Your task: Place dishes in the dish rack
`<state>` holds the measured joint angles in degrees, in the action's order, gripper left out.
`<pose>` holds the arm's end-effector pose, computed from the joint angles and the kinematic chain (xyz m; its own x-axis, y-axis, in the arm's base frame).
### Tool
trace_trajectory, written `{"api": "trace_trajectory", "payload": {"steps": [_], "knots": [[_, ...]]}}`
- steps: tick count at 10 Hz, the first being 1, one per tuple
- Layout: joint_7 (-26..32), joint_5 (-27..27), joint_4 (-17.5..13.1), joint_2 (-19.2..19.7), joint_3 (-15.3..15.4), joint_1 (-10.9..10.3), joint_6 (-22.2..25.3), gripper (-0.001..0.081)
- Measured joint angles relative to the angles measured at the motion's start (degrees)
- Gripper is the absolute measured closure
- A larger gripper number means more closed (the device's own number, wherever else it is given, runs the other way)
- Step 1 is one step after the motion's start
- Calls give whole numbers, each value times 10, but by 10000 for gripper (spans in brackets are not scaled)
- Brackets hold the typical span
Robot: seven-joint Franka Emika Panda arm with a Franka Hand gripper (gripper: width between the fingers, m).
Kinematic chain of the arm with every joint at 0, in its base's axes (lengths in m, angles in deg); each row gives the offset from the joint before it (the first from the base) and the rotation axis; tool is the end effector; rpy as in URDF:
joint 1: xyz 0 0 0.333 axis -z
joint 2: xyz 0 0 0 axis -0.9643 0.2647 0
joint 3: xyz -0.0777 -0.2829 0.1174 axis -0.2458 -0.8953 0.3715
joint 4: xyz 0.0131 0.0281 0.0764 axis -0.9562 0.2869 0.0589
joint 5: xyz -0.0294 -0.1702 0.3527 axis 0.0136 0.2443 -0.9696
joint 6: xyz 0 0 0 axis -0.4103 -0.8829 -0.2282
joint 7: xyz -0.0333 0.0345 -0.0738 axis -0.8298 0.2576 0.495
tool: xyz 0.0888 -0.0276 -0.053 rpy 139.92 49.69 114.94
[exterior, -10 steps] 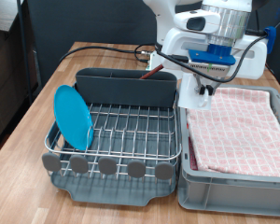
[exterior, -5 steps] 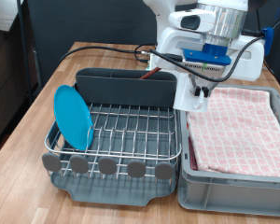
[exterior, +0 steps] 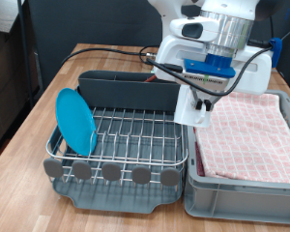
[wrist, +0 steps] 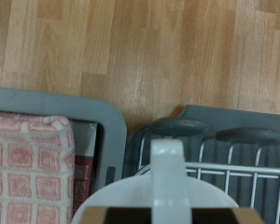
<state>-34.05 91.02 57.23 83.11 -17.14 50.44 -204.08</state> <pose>0.6258 0.0487 0.3802 0.7578 -0.5783 0.3021 -0.6004 -0.7993 -0.0239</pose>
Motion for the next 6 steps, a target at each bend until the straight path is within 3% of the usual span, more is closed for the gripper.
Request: {"api": "trace_trajectory", "payload": {"steps": [6], "knots": [[30,-33,-56,65,6,22,2,736]]}}
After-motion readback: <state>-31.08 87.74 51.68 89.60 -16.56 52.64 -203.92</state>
